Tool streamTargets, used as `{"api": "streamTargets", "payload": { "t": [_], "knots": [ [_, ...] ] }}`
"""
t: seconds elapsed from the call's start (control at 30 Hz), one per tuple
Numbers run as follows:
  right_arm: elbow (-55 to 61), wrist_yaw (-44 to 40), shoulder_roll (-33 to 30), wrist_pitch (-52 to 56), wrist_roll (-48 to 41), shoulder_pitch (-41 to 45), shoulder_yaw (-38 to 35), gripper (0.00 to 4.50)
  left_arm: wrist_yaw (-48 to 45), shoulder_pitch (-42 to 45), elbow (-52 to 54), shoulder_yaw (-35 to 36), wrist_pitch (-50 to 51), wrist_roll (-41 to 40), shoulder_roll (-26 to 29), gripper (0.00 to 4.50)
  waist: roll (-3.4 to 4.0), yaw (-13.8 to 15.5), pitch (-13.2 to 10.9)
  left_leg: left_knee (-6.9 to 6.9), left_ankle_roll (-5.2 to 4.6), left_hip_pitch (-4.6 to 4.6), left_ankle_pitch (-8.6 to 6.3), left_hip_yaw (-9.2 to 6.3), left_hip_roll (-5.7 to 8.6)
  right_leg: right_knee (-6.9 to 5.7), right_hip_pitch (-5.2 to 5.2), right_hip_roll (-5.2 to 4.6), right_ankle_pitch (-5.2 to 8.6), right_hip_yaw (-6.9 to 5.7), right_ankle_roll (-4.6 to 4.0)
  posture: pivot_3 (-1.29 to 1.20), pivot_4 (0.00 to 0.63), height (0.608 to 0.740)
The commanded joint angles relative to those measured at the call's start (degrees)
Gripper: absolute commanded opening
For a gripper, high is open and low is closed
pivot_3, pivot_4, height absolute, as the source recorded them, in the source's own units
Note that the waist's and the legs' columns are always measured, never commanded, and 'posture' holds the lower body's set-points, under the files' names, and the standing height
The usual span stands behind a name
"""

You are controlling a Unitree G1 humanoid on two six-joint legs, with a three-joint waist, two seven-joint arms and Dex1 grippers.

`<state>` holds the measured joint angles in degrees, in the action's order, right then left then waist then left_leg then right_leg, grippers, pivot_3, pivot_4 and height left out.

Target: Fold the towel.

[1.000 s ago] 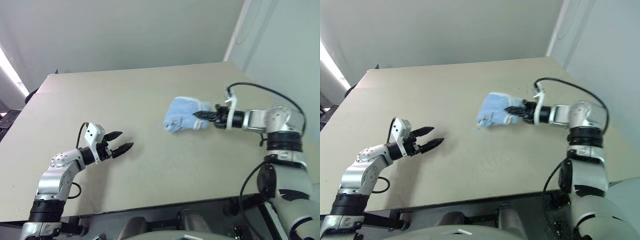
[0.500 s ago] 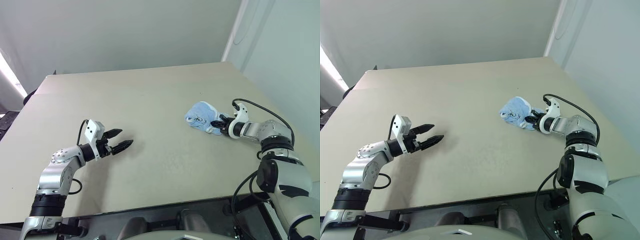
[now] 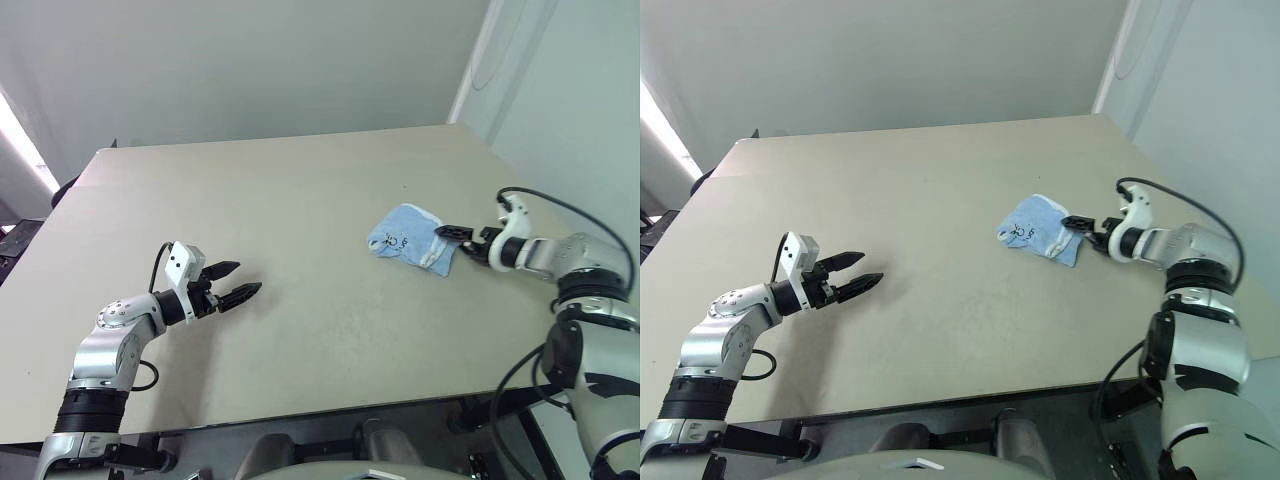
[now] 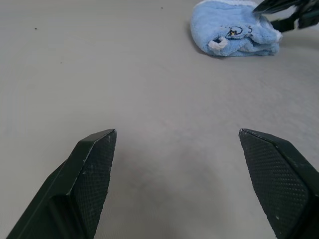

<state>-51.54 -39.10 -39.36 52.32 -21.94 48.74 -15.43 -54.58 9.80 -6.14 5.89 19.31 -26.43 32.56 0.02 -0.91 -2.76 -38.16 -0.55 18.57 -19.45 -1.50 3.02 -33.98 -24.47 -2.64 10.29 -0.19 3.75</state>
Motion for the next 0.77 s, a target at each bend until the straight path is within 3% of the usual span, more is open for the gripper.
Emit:
{"api": "streamTargets", "payload": {
  "t": [0.03,0.17,0.23,0.53,0.77],
  "knots": [
    [8.36,-5.32,-2.05,-5.93,2.66,-1.82,4.29,4.44,-0.62,1.30,0.70,2.06,-0.39,-1.00,0.84,4.17,0.00,-0.21,0.00,0.01,0.00,-0.02,0.00,0.00,-0.01,0.00,0.00,0.01,0.00,0.00,0.00,0.00,0.000,0.740],
    [27.03,-11.69,-2.72,-28.63,4.28,-12.54,4.66,4.44,-1.91,0.54,2.57,4.25,1.03,-3.31,2.32,4.17,-0.01,-0.02,-0.02,0.01,0.00,-0.03,0.00,-0.01,-0.03,-0.02,0.00,0.05,0.14,0.00,0.23,0.00,0.000,0.740],
    [33.72,-15.49,-2.72,-34.68,4.00,-18.27,5.46,4.44,-2.81,-0.53,3.70,5.10,1.52,-3.86,3.57,4.17,0.00,-0.04,-0.03,0.02,0.00,-0.03,0.00,0.00,-0.04,-0.03,-0.02,0.06,0.16,0.00,0.28,0.00,0.000,0.740],
    [47.79,-31.46,-4.16,-36.28,-1.96,-32.91,9.15,4.44,-3.94,-5.03,7.99,7.16,-0.30,-5.17,4.10,4.17,-0.09,0.49,-0.07,-0.05,0.01,-0.08,0.00,0.01,-0.02,-0.03,0.06,-0.13,0.17,0.01,0.26,0.00,0.000,0.740],
    [44.81,-34.42,-3.04,-35.44,-2.52,-32.12,10.67,4.44,-3.72,-8.55,11.11,7.28,-1.54,-4.26,4.15,4.17,-0.14,0.42,-0.11,-0.05,0.02,-0.12,-0.01,0.00,-0.04,-0.06,0.05,-0.12,0.26,0.01,0.09,0.00,0.000,0.740]
  ]
}}
